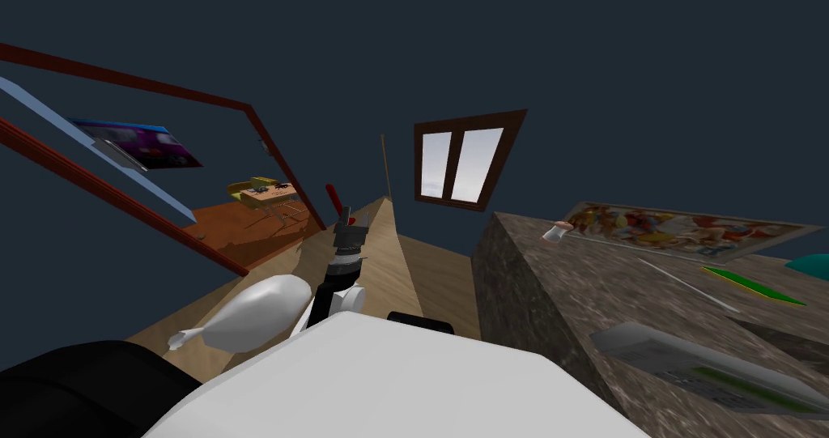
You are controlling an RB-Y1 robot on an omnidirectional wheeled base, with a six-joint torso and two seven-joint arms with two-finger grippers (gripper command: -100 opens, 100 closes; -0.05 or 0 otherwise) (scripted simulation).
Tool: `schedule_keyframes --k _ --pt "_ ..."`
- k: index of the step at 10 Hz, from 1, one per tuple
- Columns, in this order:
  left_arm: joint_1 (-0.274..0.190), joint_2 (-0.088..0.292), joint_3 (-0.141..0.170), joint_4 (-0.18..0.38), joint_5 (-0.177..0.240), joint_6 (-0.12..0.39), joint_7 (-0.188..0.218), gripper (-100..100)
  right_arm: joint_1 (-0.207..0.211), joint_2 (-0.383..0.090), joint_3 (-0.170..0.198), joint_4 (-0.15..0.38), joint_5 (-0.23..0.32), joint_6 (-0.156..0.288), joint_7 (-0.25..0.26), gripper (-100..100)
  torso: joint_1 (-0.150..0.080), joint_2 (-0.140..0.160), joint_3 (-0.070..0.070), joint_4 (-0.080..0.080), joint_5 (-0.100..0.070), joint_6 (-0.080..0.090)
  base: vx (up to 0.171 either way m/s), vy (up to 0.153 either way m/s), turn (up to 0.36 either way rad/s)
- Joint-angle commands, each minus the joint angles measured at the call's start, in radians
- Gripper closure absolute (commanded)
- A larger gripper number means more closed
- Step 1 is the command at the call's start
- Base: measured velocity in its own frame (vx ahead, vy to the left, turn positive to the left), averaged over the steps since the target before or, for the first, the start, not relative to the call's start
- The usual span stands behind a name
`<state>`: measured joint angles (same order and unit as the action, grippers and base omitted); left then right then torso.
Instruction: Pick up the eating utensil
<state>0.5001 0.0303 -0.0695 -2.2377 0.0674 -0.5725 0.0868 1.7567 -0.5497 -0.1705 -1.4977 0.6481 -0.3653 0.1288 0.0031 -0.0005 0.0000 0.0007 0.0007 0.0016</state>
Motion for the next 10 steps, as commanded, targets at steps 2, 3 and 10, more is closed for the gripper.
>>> schedule_keyframes --k 2,3,10 --pt "0.0 0.0 0.0 0.0 0.0 0.0 0.0 0 -0.008 -0.015 -0.008 -0.001 0.038 0.002 -0.079 -100 0.001 0.0 0.0 0.0 0.0 0.0 -0.03 0.058 -0.001" --pt "0.0 0.0 0.0 0.0 0.0 0.0 0.0 0 -0.038 -0.047 -0.028 0.017 0.083 -0.004 -0.107 -100 -0.001 -0.001 -0.001 0.0 0.0 0.0 -0.018 0.073 0.003" --pt "0.0 0.0 0.0 0.0 0.0 0.0 0.0 0 -0.096 -0.111 -0.069 0.054 0.208 -0.015 -0.306 -100 -0.003 -0.002 -0.001 0.0 0.0 0.0 -0.02 0.048 0.001"
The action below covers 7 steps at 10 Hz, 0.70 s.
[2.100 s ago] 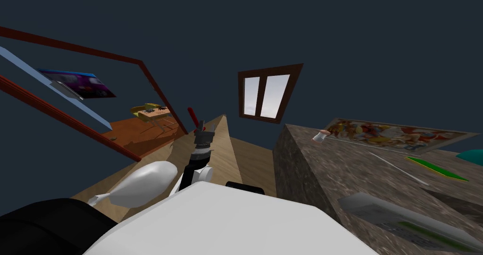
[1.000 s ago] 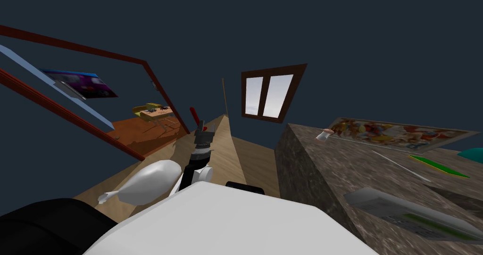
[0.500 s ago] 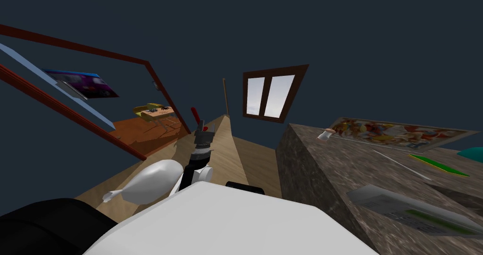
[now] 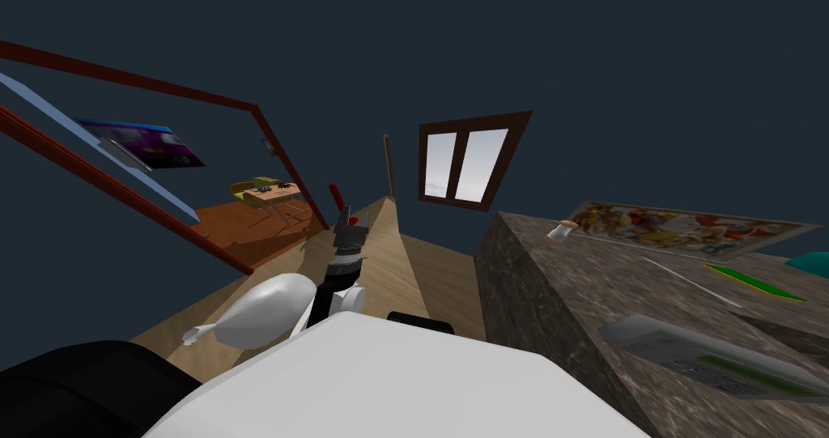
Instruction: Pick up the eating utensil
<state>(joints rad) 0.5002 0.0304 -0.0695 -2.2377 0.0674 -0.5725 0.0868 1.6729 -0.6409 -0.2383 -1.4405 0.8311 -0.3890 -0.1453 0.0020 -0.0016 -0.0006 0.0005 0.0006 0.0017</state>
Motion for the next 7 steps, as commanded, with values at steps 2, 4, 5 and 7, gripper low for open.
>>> schedule_keyframes --k 2,4,5,7 --pt "0.0 0.0 0.0 0.0 0.0 0.0 0.0 0 -0.013 -0.02 -0.001 -0.003 0.038 0.009 -0.082 -100 0.001 0.0 0.0 0.0 0.0 0.0 -0.023 0.053 -0.001" --pt "0.0 0.0 0.0 0.0 0.0 0.0 0.0 0 -0.042 -0.052 -0.021 0.015 0.099 0.003 -0.136 -100 0.001 0.0 0.0 0.0 0.0 0.0 -0.029 0.071 0.002" --pt "0.0 0.0 0.0 0.0 0.0 0.0 0.0 0 -0.042 -0.052 -0.021 0.015 0.099 0.003 -0.166 -100 0.002 0.0 0.0 0.0 0.001 0.0 -0.012 0.037 -0.003" --pt "0.0 0.0 0.0 0.0 0.0 0.0 0.0 0 -0.071 -0.084 -0.042 0.034 0.16 -0.003 -0.23 -100 0.001 0.0 0.0 0.0 0.0 0.0 -0.026 0.068 0.003"
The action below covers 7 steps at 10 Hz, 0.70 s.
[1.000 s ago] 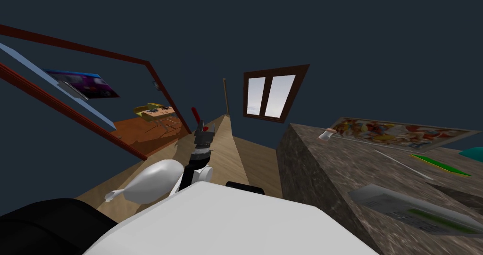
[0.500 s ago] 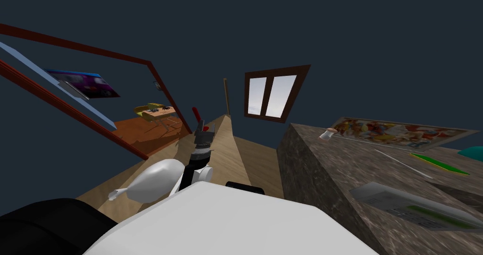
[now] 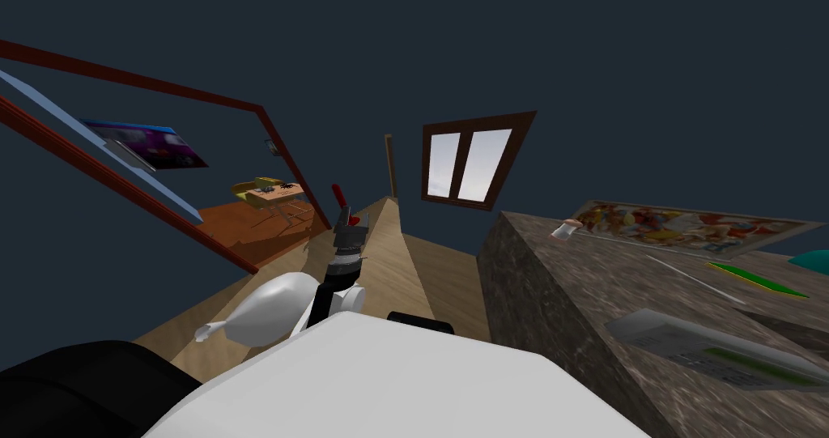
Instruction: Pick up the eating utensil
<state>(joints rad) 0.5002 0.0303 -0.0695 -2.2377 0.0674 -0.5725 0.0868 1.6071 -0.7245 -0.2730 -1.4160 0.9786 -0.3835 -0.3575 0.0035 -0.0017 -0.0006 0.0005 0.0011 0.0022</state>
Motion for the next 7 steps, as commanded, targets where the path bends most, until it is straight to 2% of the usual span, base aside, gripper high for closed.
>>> schedule_keyframes --k 1,2,3,7 --pt "0.0 0.0 0.0 0.0 0.0 0.0 0.0 0 -0.006 0.0 -0.007 0.009 0.012 -0.008 -0.05 -100 0.0 0.0 0.0 0.0 0.0 0.0 -0.014 0.035 -0.004" --pt "0.0 0.0 0.0 0.0 0.0 0.0 0.0 0 -0.004 0.0 -0.004 0.006 0.009 -0.004 -0.029 -100 -0.001 0.0 0.0 0.0 0.0 0.0 -0.005 0.011 -0.003" --pt "0.0 0.0 0.0 0.0 0.0 0.0 0.0 0 -0.004 0.0 -0.005 0.006 0.01 -0.005 -0.035 100 -0.003 -0.001 0.0 0.0 -0.001 0.0 0.0 0.0 0.0" --pt "0.0 0.0 0.0 0.0 0.0 0.0 0.0 0 -0.001 -0.002 -0.007 0.009 0.011 -0.003 -0.032 100 -0.005 -0.002 0.0 0.002 -0.005 0.0 -0.002 -0.002 0.0"
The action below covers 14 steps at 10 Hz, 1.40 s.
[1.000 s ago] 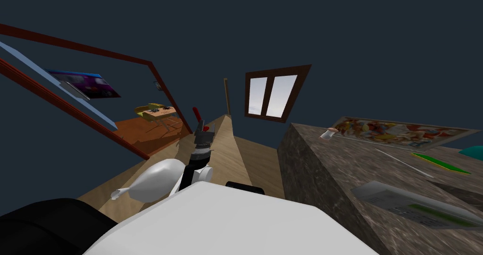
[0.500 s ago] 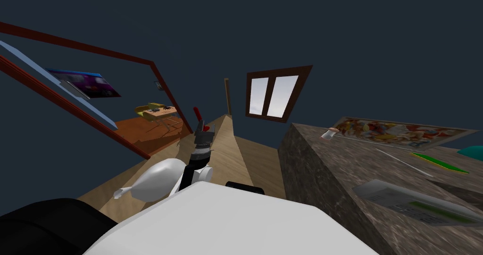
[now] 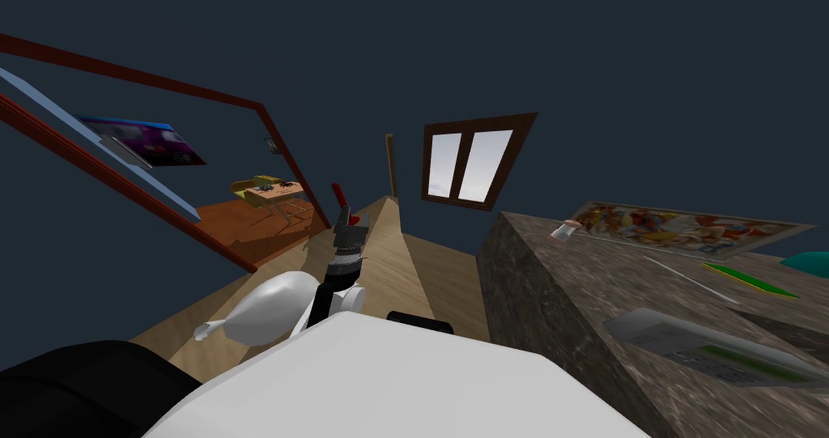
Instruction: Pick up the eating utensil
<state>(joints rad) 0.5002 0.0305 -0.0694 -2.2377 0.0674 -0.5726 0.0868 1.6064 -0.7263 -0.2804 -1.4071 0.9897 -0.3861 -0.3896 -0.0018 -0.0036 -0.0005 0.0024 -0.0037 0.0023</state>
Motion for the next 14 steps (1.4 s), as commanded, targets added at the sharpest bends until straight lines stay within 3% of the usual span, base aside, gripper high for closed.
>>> schedule_keyframes --k 1,2,3,4,6,7,9,10,13,14 --pt "0.0 0.0 0.0 0.0 0.0 0.0 0.0 0 0.0 0.0 0.0 0.0 0.0 0.0 0.0 0 0.0 0.0 0.0 0.0 0.0 0.0 0.0 0.0 0.0" --pt "0.0 0.0 0.0 0.0 0.0 0.0 0.0 0 0.024 0.034 0.021 -0.018 -0.05 0.0 0.05 100 0.0 0.0 0.0 0.0 0.0 0.0 0.03 -0.069 0.011" --pt "0.0 0.0 0.0 0.0 0.0 0.0 0.0 0 0.024 0.034 0.021 -0.018 -0.06 0.0 0.072 100 -0.003 -0.001 0.0 0.0 -0.001 0.002 0.047 -0.085 -0.011" --pt "0.0 0.0 0.0 0.0 0.0 0.0 0.0 0 0.054 0.065 0.041 -0.036 -0.099 0.006 0.114 100 -0.005 -0.002 -0.001 0.0 -0.002 0.001 0.038 -0.097 0.006" --pt "0.0 0.0 0.0 0.0 0.0 0.0 0.0 0 0.054 0.065 0.041 -0.036 -0.121 0.006 0.163 100 -0.006 0.0 0.0 0.001 -0.002 0.001 0.019 -0.067 -0.005" --pt "0.0 0.0 0.0 0.0 0.0 0.0 0.0 0 0.083 0.097 0.061 -0.055 -0.166 0.011 0.2 100 -0.005 0.0 0.001 0.001 -0.002 0.0 0.03 -0.068 0.011" --pt "0.0 0.0 0.0 0.0 0.0 0.0 0.0 0 0.083 0.097 0.061 -0.055 -0.182 0.011 0.253 100 -0.005 0.0 0.001 0.001 -0.003 0.001 0.025 -0.045 -0.005" --pt "0.0 0.0 0.0 0.0 0.0 0.0 0.0 0 0.113 0.129 0.081 -0.073 -0.228 0.017 0.284 100 -0.004 0.0 0.001 0.002 -0.003 0.001 0.029 -0.067 0.006" --pt "0.0 0.0 0.0 0.0 0.0 0.0 0.0 0 0.113 0.129 0.081 -0.073 -0.243 0.017 0.344 100 -0.005 0.0 0.001 0.002 -0.003 0.001 0.018 -0.039 0.0" --pt "0.0 0.0 0.0 0.0 0.0 0.0 0.0 0 0.142 0.161 0.102 -0.091 -0.292 0.022 0.384 100 -0.003 0.001 0.002 0.002 -0.002 0.001 0.02 -0.06 0.0"
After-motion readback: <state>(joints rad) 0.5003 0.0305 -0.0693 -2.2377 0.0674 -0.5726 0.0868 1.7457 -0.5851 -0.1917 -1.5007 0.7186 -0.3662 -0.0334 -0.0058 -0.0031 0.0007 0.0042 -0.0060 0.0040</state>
